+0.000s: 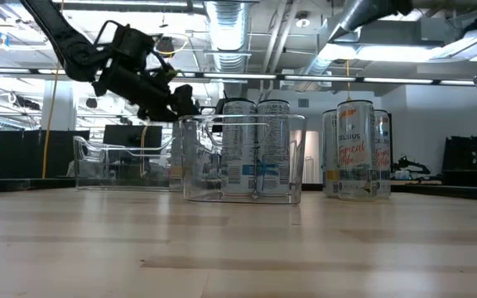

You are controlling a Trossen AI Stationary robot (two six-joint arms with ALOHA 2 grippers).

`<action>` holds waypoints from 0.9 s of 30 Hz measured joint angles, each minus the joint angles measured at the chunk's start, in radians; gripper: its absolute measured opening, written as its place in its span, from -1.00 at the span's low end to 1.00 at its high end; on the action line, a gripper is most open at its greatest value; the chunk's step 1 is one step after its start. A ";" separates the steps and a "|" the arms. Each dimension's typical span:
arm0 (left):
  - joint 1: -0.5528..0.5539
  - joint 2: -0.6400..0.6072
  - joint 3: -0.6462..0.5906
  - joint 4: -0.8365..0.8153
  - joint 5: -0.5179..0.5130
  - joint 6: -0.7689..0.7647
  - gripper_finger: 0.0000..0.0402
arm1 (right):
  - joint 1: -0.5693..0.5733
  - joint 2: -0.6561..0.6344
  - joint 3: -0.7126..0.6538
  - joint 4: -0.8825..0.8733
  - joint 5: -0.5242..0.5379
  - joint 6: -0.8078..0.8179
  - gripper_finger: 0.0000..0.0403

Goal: Sort soda cans
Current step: Put the white yellow soda can into the top transparent bin

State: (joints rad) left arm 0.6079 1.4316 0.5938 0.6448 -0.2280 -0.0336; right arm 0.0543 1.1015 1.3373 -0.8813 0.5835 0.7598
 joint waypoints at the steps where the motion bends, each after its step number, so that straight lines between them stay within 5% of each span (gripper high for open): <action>1: 0.000 -0.014 0.000 -0.003 -0.008 0.018 0.81 | -0.007 0.000 0.000 -0.019 0.000 0.007 0.97; 7: 0.011 -0.127 0.000 -0.018 -0.063 0.154 0.85 | -0.040 0.000 0.000 -0.176 -0.019 0.103 0.97; 12: 0.045 -0.249 0.000 -0.094 -0.062 0.113 0.85 | -0.057 0.016 0.000 -0.333 -0.125 0.105 0.97; 19: 0.100 -0.403 0.008 -0.251 0.137 -0.022 0.85 | -0.114 0.059 0.000 -0.416 -0.201 -0.132 0.98; 27: 0.096 -0.471 0.078 -0.485 0.224 0.023 0.85 | -0.269 0.166 0.000 -0.431 -0.361 -0.483 0.98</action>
State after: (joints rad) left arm 0.7039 0.9608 0.6717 0.1600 -0.0044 -0.0106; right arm -0.2144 1.2671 1.3376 -1.3125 0.2225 0.2767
